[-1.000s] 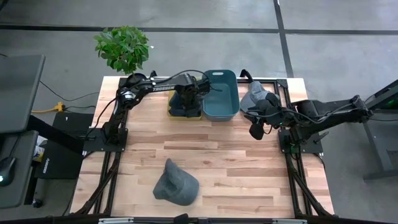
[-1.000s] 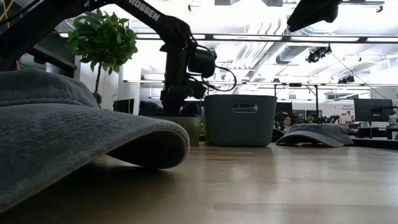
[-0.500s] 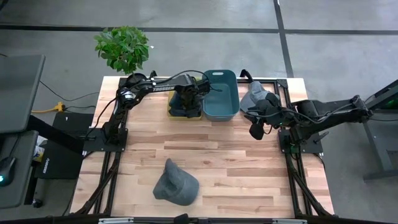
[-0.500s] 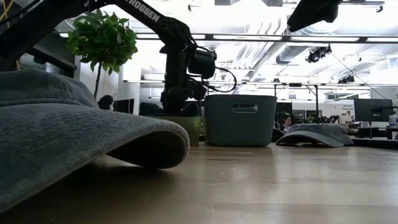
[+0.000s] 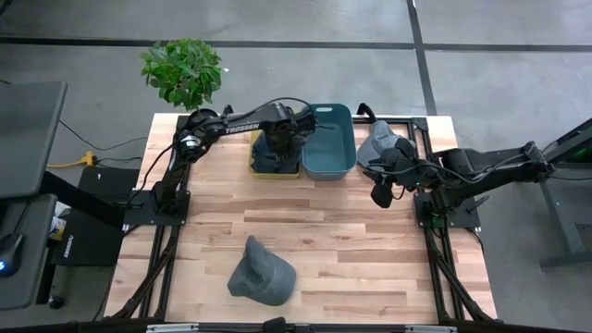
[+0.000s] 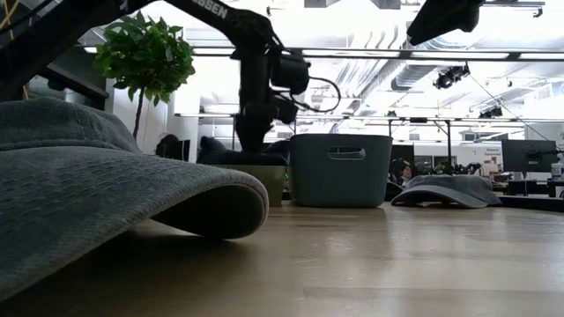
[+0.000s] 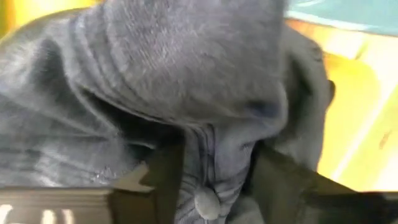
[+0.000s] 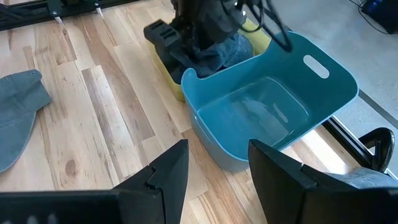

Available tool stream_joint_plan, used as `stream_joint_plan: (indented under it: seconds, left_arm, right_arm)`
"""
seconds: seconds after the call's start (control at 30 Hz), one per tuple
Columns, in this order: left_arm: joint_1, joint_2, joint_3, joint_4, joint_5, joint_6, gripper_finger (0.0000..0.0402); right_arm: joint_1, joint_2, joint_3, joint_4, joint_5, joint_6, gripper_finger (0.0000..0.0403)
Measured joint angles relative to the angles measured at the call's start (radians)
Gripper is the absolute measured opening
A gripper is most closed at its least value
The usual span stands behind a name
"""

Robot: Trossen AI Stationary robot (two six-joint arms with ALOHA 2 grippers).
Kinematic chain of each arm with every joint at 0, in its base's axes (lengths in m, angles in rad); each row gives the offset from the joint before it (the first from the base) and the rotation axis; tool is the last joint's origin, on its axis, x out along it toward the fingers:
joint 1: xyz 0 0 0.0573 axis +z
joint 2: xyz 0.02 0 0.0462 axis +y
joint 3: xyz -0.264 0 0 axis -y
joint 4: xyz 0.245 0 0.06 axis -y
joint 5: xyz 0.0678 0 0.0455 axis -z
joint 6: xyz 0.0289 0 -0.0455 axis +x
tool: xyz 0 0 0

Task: Pick & Place hat
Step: Put the dark blue cap into the yellow bin, then put the top gray cap into the blue green bin

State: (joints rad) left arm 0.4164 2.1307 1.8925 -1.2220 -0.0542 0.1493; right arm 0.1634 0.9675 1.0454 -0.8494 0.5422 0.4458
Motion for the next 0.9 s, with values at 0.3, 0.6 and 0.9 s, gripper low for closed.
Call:
stream_joint_plan:
  seconds: [0.3,0.6,0.9]
  left_arm:
    - [0.000,0.000,0.108,-0.151,0.000,0.003,0.0233]
    - [0.000,0.000,0.283,-0.257,-0.007,-0.026,0.0207]
    - [0.000,-0.004,0.466,-0.253,0.012,-0.032,0.0111]
  right_arm:
    - [0.000,0.000,0.000,0.000,0.000,0.000,0.0161]
    - [0.000,0.000,0.000,0.000,0.000,0.015,0.0162]
    - [0.000,-0.027,0.000,-0.021,-0.001,0.052,0.0163]
